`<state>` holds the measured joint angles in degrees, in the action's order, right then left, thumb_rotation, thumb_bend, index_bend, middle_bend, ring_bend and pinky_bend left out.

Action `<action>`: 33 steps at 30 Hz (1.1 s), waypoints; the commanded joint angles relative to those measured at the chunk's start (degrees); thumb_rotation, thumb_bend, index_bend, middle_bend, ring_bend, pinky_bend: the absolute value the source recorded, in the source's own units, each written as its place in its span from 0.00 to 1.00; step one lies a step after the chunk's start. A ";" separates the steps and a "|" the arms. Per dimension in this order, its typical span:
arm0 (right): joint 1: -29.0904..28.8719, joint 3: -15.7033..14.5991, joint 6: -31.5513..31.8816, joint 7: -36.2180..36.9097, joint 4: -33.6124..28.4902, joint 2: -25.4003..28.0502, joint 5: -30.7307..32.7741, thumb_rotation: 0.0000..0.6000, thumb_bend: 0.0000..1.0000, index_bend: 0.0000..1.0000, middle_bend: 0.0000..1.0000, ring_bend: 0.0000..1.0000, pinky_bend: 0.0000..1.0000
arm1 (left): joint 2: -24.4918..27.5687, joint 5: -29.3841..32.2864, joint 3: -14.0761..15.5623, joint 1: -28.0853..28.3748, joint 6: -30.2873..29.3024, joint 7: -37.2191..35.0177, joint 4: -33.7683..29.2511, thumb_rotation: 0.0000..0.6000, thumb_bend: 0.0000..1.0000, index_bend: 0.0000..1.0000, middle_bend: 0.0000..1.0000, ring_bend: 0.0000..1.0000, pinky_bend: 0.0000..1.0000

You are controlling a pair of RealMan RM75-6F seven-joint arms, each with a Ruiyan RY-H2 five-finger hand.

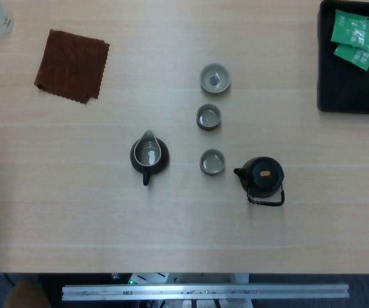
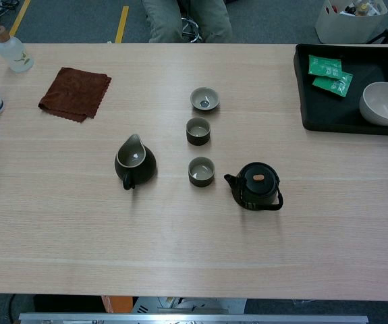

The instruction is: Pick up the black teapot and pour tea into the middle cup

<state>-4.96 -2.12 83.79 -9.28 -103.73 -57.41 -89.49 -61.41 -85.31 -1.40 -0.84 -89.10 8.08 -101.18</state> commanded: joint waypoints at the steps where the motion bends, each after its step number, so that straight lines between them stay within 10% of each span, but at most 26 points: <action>1: -0.17 -0.05 -0.35 -0.25 -0.25 0.01 -0.63 1.00 0.00 0.34 0.38 0.27 0.10 | 0.13 -0.02 0.16 -0.17 -0.14 0.01 -0.11 1.00 0.36 0.18 0.11 0.09 0.12; 15: -5.96 -0.12 -10.19 -11.66 -5.23 -3.41 -5.48 1.00 0.00 0.34 0.36 0.24 0.09 | 1.68 -0.71 0.92 -1.55 -1.85 -0.98 -1.35 1.00 0.36 0.18 0.11 0.09 0.12; 33: -11.83 1.64 -20.91 -34.94 -6.67 -20.55 3.80 1.00 0.00 0.24 0.27 0.16 0.09 | 2.59 0.24 1.29 -3.59 -3.41 -3.98 -0.11 1.00 0.36 0.18 0.11 0.09 0.12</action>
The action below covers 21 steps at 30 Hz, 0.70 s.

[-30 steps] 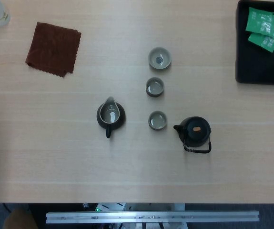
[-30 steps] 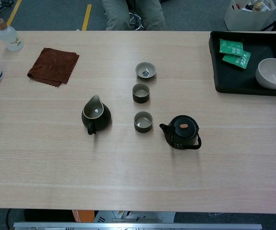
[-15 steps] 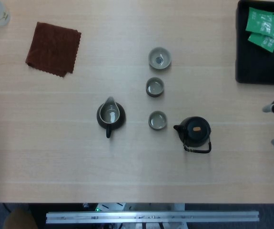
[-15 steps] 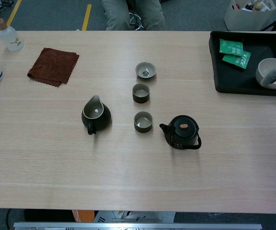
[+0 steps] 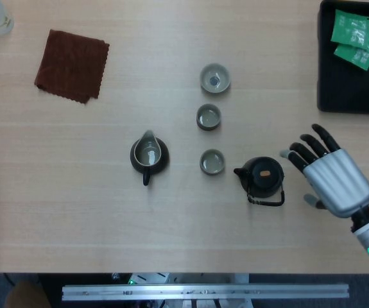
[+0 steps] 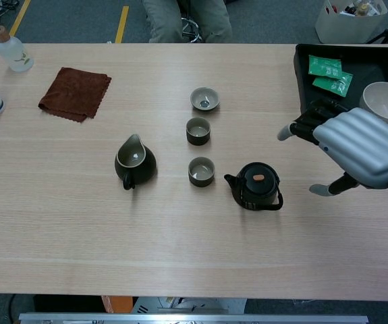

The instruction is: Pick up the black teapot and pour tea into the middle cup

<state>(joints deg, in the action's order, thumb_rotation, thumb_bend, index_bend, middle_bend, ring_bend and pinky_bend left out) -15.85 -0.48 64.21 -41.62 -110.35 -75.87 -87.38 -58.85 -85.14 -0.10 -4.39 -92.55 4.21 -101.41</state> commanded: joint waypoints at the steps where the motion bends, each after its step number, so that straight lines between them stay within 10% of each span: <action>1: -1.23 -0.15 -1.82 -3.72 0.00 -2.84 2.31 1.00 0.00 0.23 0.26 0.15 0.09 | 0.03 0.13 -0.03 -0.05 0.12 -0.19 0.20 1.00 0.36 0.18 0.11 0.09 0.12; 21: -3.69 -2.75 -2.47 -15.46 5.77 -13.26 6.98 1.00 0.00 0.17 0.19 0.10 0.07 | 0.30 0.93 -0.05 0.03 1.47 -0.35 0.70 1.00 0.36 0.18 0.11 0.09 0.12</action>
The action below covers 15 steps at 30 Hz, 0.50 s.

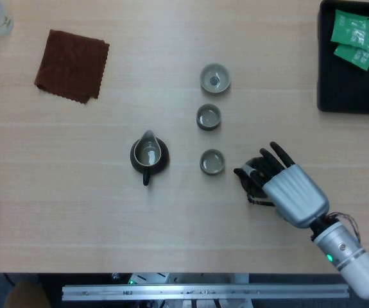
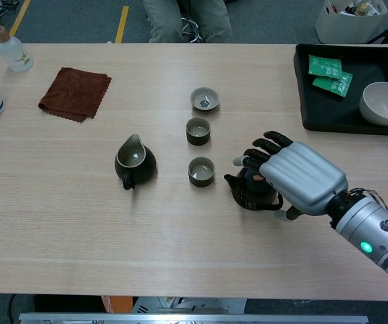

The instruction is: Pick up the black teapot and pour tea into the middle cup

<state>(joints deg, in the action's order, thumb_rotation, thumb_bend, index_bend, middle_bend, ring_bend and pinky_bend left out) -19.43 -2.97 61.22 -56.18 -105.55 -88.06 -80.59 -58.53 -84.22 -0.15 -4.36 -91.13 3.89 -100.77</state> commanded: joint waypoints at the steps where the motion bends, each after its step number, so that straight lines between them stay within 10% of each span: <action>1: -0.15 -0.35 0.66 -1.20 1.40 -1.54 0.18 1.00 0.00 0.17 0.19 0.10 0.06 | -0.03 0.02 0.00 0.02 0.10 -0.11 0.14 1.00 0.36 0.18 0.11 0.09 0.12; 15: -0.35 0.12 3.21 -1.13 5.07 -5.93 1.49 1.00 0.00 0.17 0.19 0.10 0.06 | 0.40 0.12 0.24 -0.24 0.48 -1.04 0.56 1.00 0.36 0.18 0.11 0.09 0.12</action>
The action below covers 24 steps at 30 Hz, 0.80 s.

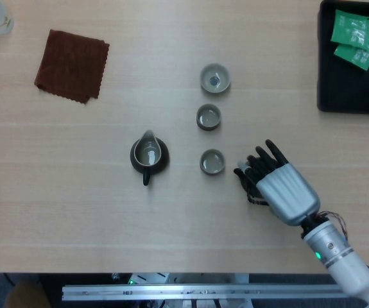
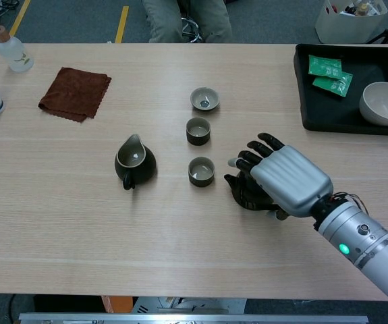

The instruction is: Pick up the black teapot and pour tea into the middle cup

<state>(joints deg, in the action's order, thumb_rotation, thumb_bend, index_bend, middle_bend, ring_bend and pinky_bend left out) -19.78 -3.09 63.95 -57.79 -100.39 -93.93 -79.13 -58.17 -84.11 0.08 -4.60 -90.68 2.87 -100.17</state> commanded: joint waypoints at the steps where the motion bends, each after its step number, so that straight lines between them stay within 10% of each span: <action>1: 0.00 0.46 0.83 0.87 -0.38 0.10 0.07 1.00 0.00 0.17 0.19 0.10 0.06 | 0.06 0.06 0.00 -0.02 0.03 -0.03 -0.05 1.00 0.36 0.18 0.11 0.09 0.12; 24: -3.76 8.56 1.93 4.71 -6.24 4.13 12.24 1.00 0.00 0.19 0.26 0.13 0.06 | 0.36 1.12 0.29 -0.65 0.59 -1.27 1.01 1.00 0.36 0.18 0.11 0.09 0.12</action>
<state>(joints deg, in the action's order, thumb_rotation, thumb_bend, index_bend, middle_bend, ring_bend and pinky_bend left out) -23.03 5.05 66.20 -53.31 -106.51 -89.94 -67.89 -57.81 -82.99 0.37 -5.25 -90.09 1.59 -99.17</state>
